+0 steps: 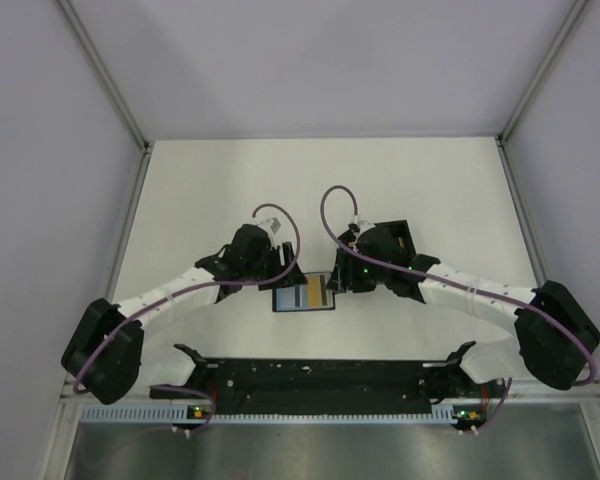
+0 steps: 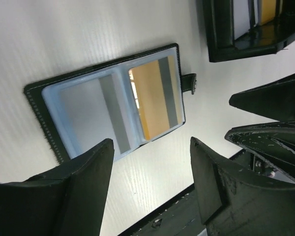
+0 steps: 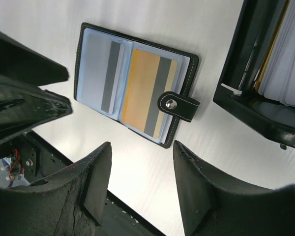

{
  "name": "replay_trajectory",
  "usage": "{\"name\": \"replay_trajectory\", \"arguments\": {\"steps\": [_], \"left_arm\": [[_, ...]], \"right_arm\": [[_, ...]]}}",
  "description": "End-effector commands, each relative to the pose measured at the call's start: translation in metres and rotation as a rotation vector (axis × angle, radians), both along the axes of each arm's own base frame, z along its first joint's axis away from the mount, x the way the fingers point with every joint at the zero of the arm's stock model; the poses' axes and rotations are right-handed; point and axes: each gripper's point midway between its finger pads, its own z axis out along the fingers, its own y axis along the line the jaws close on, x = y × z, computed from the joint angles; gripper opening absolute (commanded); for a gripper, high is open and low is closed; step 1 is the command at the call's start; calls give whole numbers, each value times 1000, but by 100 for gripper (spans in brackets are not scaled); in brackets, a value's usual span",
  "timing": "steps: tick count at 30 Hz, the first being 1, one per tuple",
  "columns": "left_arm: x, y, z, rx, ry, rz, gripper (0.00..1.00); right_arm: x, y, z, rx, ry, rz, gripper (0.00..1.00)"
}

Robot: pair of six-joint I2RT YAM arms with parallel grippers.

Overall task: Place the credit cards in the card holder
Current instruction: Close the card holder at the center of the board.

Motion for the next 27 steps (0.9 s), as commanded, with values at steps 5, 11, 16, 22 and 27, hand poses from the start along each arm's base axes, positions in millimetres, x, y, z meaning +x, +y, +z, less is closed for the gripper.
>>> {"name": "replay_trajectory", "arguments": {"steps": [5,11,16,22,27], "left_arm": [[-11,56,-21,223,0,136,69],[-16,81,-30,267,-10,210,79],[-6,34,10,-25,-68,153,79],[16,-11,38,-220,-93,77,79],[20,-25,16,-231,-3,51,78]], "right_arm": [[15,2,-8,-52,12,-10,53],[16,7,-15,-59,41,-2,53],[21,6,-14,-65,29,-6,54],[18,7,-30,-69,107,-39,54],[19,9,-39,-68,134,-55,55]]}}
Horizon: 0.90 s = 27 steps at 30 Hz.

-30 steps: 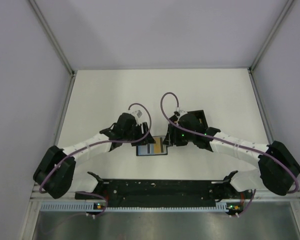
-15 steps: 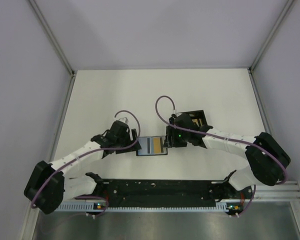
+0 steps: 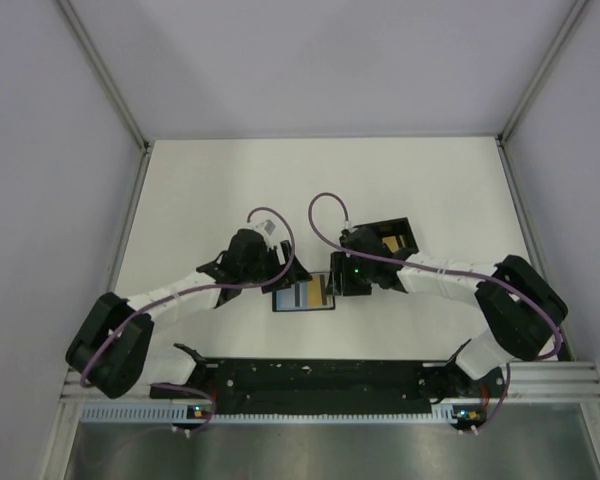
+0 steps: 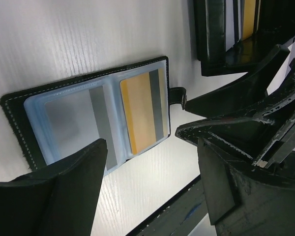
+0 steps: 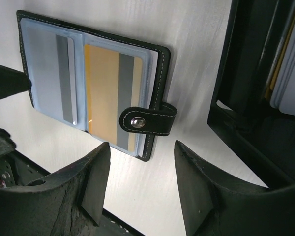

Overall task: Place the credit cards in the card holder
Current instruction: Close the card holder at the center of the board.

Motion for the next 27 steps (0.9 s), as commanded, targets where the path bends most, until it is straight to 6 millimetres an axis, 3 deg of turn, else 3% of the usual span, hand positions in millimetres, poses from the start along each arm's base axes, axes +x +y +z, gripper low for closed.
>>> {"name": "replay_trajectory", "arguments": {"steps": [1,11,17,27], "left_arm": [[11,-28,14,-127,-5,-50,77],[3,-51,-8,-187,83,-80,75],[1,-45,-24,-128,124,-47,74],[5,-54,-21,-167,127,-43,73]], "right_arm": [[15,11,8,45,-8,-34,55],[5,20,-5,102,59,-24,54],[5,21,-5,105,59,-22,54],[5,22,-3,111,54,-4,53]]}}
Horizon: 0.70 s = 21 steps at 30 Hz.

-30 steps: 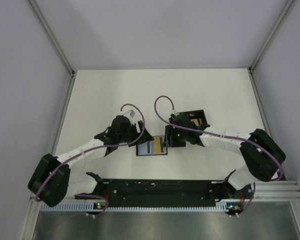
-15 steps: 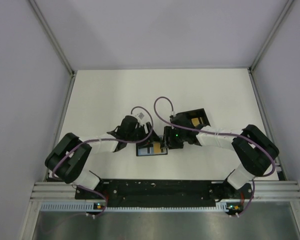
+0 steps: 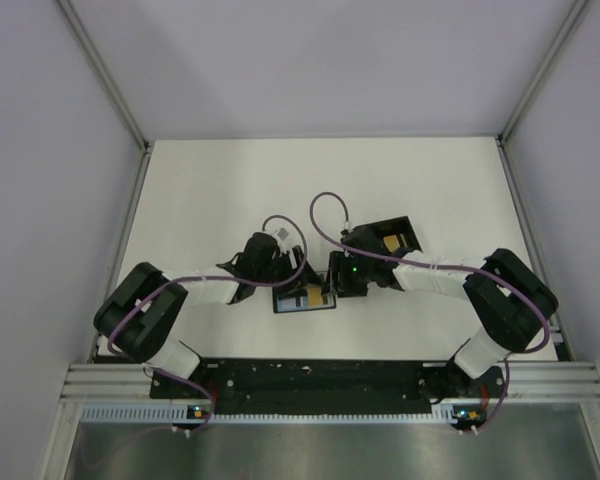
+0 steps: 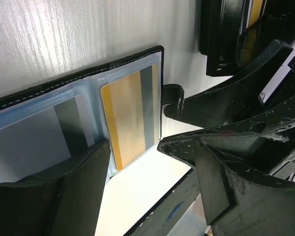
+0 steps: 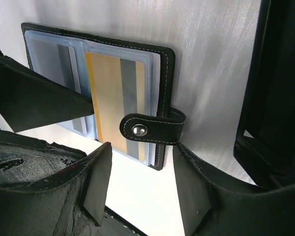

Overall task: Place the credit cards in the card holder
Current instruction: Close the card holder at the center of the board.

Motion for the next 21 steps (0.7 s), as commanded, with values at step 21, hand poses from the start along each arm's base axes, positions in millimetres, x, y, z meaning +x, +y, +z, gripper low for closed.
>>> {"name": "replay_trajectory", "arguments": {"steps": [21], "left_arm": [[16,-38,20,-155,-35,-3,65]], "right_arm": [[-8,29,11,85,-23,119,50]]}}
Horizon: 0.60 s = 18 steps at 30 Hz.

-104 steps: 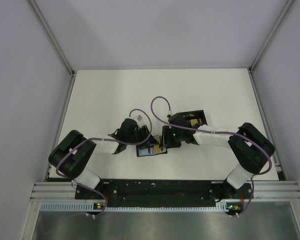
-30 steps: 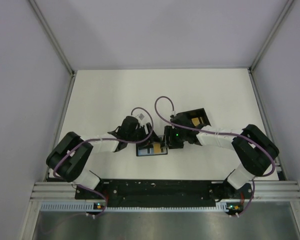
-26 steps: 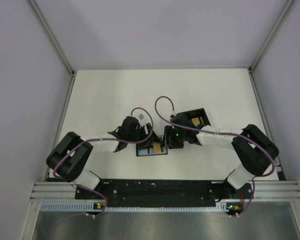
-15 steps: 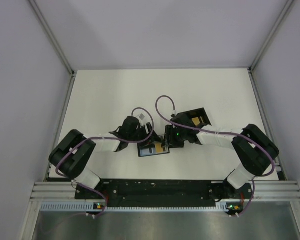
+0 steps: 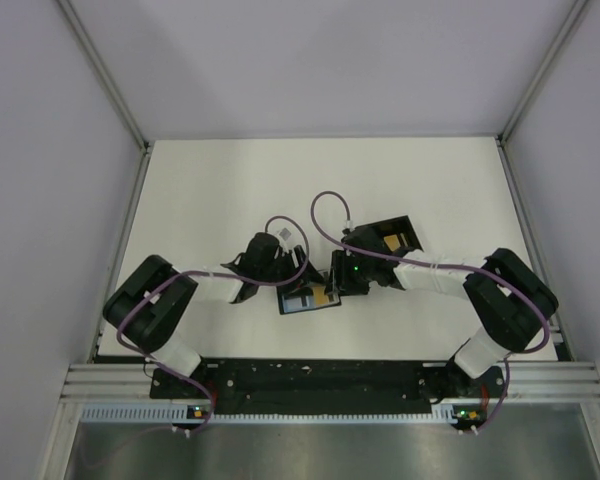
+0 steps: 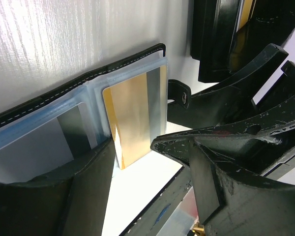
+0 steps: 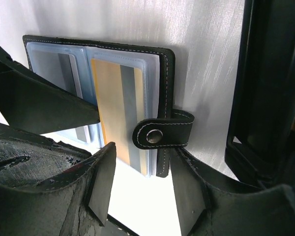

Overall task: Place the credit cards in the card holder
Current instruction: Close the card holder at the center of the board.

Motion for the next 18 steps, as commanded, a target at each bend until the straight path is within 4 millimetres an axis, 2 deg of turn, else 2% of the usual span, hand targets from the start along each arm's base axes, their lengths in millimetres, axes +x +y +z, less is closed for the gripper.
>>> {"name": "replay_trajectory", "arguments": {"steps": [1,5,9,13,18], "left_arm": [[13,-26,24,-92,-83,-4,65],[13,-28,24,-102,-78,-11,64],[9,-21,21,-66,-83,-11,63],[4,-9,20,13,-101,-21,66],[2,12,27,163,-156,-53,70]], "right_arm": [[-12,33,13,98,-11,119,50],[-13,32,11,90,-10,118,50],[-8,25,14,57,-37,91,51],[-1,18,29,47,-113,77,53],[-2,15,53,79,-195,118,53]]}}
